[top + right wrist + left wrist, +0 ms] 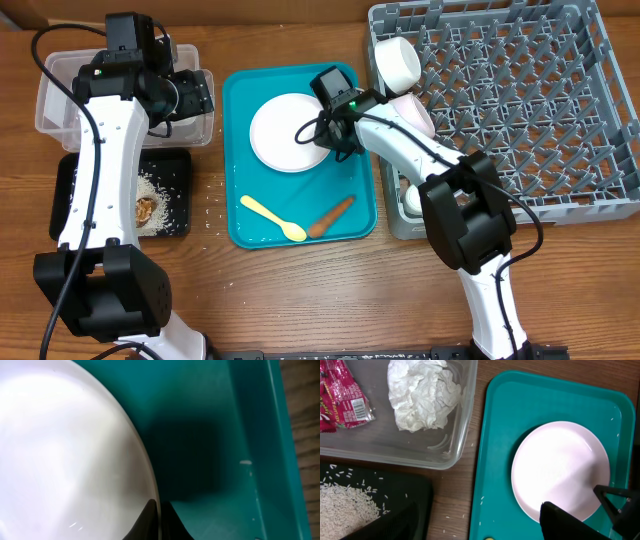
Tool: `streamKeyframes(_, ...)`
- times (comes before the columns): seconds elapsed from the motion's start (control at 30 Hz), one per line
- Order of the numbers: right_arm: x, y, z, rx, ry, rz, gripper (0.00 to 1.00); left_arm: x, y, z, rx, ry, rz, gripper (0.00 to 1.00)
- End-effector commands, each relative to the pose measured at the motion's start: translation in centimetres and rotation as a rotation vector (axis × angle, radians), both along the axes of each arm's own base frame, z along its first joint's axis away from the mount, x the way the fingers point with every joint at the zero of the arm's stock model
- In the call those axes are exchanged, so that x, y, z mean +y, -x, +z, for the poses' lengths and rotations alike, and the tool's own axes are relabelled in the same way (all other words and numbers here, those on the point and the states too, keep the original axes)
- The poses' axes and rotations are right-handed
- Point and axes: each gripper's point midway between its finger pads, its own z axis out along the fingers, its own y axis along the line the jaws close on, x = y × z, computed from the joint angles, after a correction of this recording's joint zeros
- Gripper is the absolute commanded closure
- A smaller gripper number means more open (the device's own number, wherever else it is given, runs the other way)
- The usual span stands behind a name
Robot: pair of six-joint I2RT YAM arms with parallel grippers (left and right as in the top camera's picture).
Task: Sort waste into correct bins and load items into the dishwasher
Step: 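Lift the plate and stand it upright in the dish rack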
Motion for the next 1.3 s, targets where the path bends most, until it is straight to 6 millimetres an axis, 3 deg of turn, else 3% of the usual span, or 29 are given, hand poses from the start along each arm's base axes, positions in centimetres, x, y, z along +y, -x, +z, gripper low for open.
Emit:
streamKeyframes(0.0,-0.5,-3.0,7.0,-0.155,-0.038,0.075,0.96,0.0,0.0,-0.5,0.012,-0.002,0.007,0.21)
streamKeyframes(0.13,-1.6,-4.8,12.5,-0.261,-0.052,0.101,0.96,0.0,0.0,-0.5,0.013,-0.003,0.006,0.19)
streamKeyframes(0.2,-2.3,-5.4,17.0,-0.341,-0.06,0.123,0.96,0.0,0.1,-0.5,0.013,-0.003,0.006,0.18)
streamKeyframes(0.23,-3.0,-5.6,21.3,-0.417,-0.063,0.146,0.96,0.0,0.1,-0.5,0.013,-0.003,0.006,0.17)
streamKeyframes(0.27,-3.6,-5.6,24.4,-0.473,-0.058,0.167,0.96,0.0,0.1,-0.5,0.013,-0.003,0.006,0.17)
streamKeyframes(0.33,-4.9,-5.1,28.6,-0.551,-0.04,0.18,0.96,0.0,0.1,-0.5,0.013,-0.003,0.006,0.15)
streamKeyframes(0.43,-8.4,-4.4,34.2,-0.668,0.053,0.12,0.96,0.2,0.1,-0.5,0.014,-0.014,0.012,0.15)
streamKeyframes(0.57,-16.9,-3.5,38.6,-0.764,0.36,-0.12,0.96,0.5,0.1,-0.5,0.014,-0.026,0.018,0.15)
streamKeyframes(0.67,-22.6,-2.5,39.3,-0.734,0.614,-0.282,0.96,0.5,0.0,-0.5,0.013,-0.026,0.018,0.15)
streamKeyframes(0.83,-28.0,-2.2,36.9,-0.616,0.869,-0.368,0.96,0.5,-0.1,-0.4,0.005,-0.026,0.018,0.16)
streamKeyframes(1.07,-31.2,-3.4,28.3,-0.421,0.937,-0.331,0.96,0.5,-0.5,-0.2,-0.012,-0.027,0.019,0.17)
streamKeyframes(1.27,-31.3,-3.9,24.3,-0.396,0.954,-0.323,0.96,0.5,-0.6,-0.2,-0.016,-0.027,0.019,0.17)
